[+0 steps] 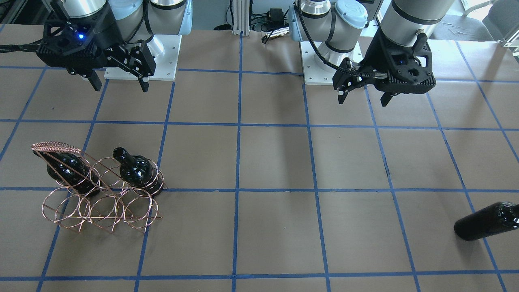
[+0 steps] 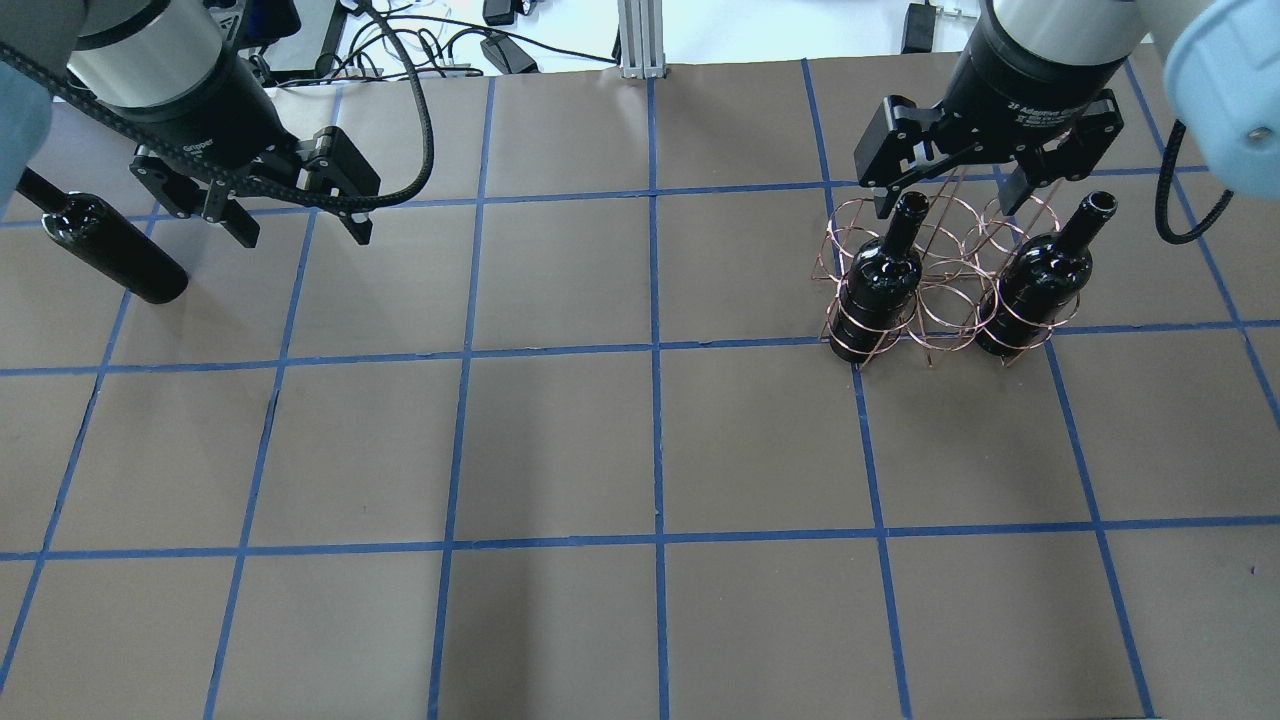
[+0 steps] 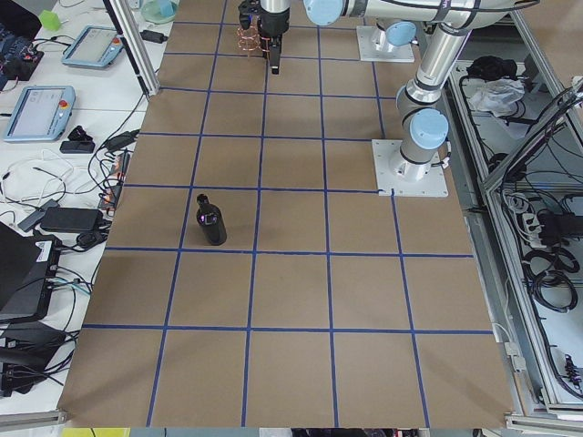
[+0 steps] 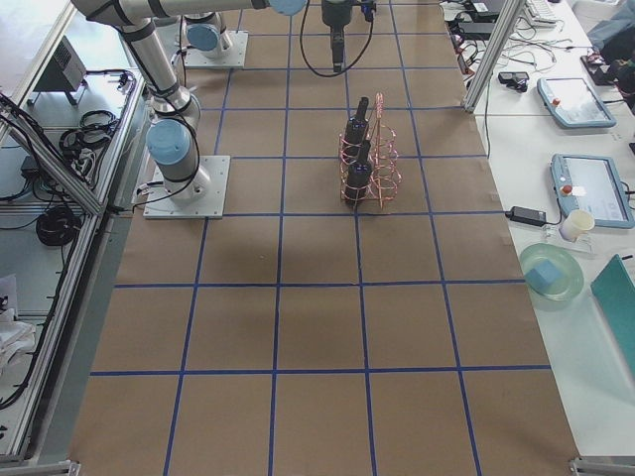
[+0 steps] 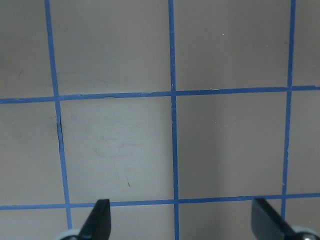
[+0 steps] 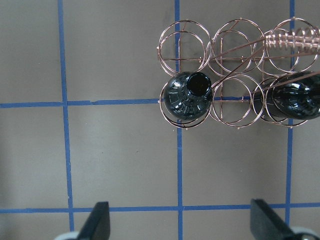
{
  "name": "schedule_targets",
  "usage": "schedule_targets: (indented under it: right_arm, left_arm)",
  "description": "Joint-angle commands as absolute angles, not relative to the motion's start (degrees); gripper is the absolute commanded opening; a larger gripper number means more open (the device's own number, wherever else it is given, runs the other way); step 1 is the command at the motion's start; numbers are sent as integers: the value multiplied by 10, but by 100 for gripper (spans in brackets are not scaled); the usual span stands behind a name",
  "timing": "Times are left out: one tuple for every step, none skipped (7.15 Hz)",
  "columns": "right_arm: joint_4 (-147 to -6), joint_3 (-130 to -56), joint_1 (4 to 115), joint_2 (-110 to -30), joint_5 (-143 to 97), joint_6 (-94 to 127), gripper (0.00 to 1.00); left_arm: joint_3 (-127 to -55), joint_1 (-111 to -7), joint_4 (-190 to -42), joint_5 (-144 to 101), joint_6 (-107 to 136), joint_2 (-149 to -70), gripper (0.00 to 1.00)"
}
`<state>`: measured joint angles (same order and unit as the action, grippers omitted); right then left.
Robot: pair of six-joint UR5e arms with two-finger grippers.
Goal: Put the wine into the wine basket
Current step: 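Lift the dark wine bottle held in the left gripper upward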
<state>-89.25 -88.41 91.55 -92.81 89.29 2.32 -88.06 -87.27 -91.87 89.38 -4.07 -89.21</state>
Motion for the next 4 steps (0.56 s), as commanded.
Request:
schedule_targets:
  right_arm:
    - [-872,-884,916,-931,888,19,100]
    - [-874,-884,916,-929,894,17,100]
    - [-876,-884,916,-932,898,15,100]
    - [-879,-885,916,-931,895,16,100]
  left_arm:
    - [-874,-848,-894,889,-62,-907,100]
    - [-869,-814,-882,892,-139,-917,100]
    - [-868,-758,-869,888,-184,-924,100]
    - [-855,-712,-864,889,-241,-939,100]
